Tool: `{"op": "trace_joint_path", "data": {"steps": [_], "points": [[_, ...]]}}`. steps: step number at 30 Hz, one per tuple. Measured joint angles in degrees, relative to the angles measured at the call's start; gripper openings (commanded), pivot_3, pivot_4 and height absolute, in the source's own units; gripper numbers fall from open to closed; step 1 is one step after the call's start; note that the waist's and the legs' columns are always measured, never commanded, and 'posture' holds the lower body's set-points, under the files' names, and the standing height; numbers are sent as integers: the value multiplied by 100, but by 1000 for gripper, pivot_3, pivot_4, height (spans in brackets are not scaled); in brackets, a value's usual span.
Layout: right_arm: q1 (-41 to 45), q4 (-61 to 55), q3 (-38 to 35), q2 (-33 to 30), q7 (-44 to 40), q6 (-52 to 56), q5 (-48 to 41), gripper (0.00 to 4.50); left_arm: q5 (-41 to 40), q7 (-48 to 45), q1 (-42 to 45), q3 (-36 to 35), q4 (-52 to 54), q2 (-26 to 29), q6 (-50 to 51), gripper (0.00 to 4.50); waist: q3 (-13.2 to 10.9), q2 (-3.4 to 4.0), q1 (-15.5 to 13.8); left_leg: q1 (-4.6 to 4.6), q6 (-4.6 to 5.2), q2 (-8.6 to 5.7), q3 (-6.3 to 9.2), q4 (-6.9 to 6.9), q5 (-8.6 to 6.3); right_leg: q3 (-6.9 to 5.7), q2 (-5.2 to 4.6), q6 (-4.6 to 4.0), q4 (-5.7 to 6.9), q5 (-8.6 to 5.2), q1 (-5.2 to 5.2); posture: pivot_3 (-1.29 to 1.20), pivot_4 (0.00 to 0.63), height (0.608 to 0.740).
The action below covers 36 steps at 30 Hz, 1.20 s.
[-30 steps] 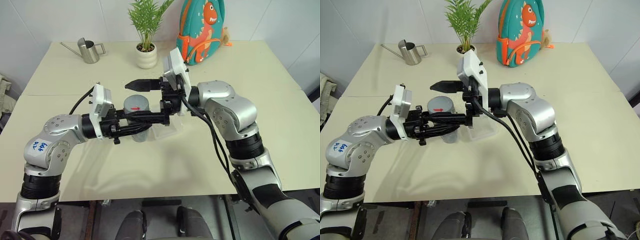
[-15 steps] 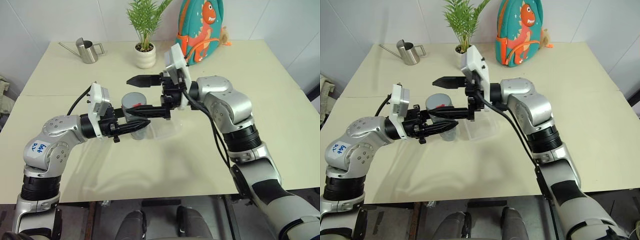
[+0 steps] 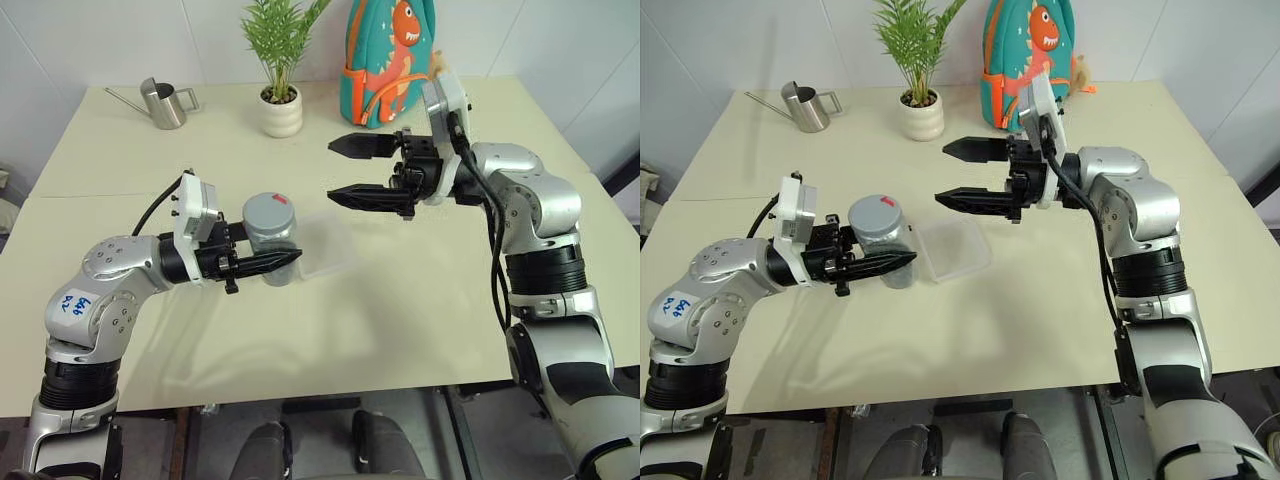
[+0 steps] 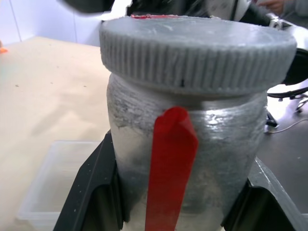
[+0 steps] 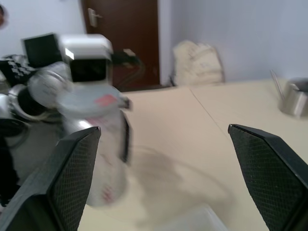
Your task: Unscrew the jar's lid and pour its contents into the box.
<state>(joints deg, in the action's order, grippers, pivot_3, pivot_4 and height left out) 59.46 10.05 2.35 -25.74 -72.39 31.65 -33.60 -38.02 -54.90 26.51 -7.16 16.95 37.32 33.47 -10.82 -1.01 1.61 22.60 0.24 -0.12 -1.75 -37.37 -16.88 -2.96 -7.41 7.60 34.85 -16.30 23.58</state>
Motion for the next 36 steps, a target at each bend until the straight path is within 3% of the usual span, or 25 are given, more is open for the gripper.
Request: {"op": "trace_joint_path", "data": {"steps": [7,19,36], "points": [[-1,-817,451,602,582,264,47,4450,212,-91,5,180,-182,-1,-250,1932,0,0,-6,-2,0,-4,1,-9,0,3,-6,0,13,0,0,0,150,740],[-4,-877,992,1018,1058,235,435,4450,222,-97,30,268,-197,-5,-291,1932,0,0,-3,-1,4,-7,1,-4,-2,2,-9,0,13,0,3,0,150,740],[96,-305,973,617,500,-157,510,4450,241,9,29,267,-320,12,-282,1932,0,0,-3,-2,5,-6,-3,-6,-3,2,-8,0,13,0,3,0,150,740]]}}
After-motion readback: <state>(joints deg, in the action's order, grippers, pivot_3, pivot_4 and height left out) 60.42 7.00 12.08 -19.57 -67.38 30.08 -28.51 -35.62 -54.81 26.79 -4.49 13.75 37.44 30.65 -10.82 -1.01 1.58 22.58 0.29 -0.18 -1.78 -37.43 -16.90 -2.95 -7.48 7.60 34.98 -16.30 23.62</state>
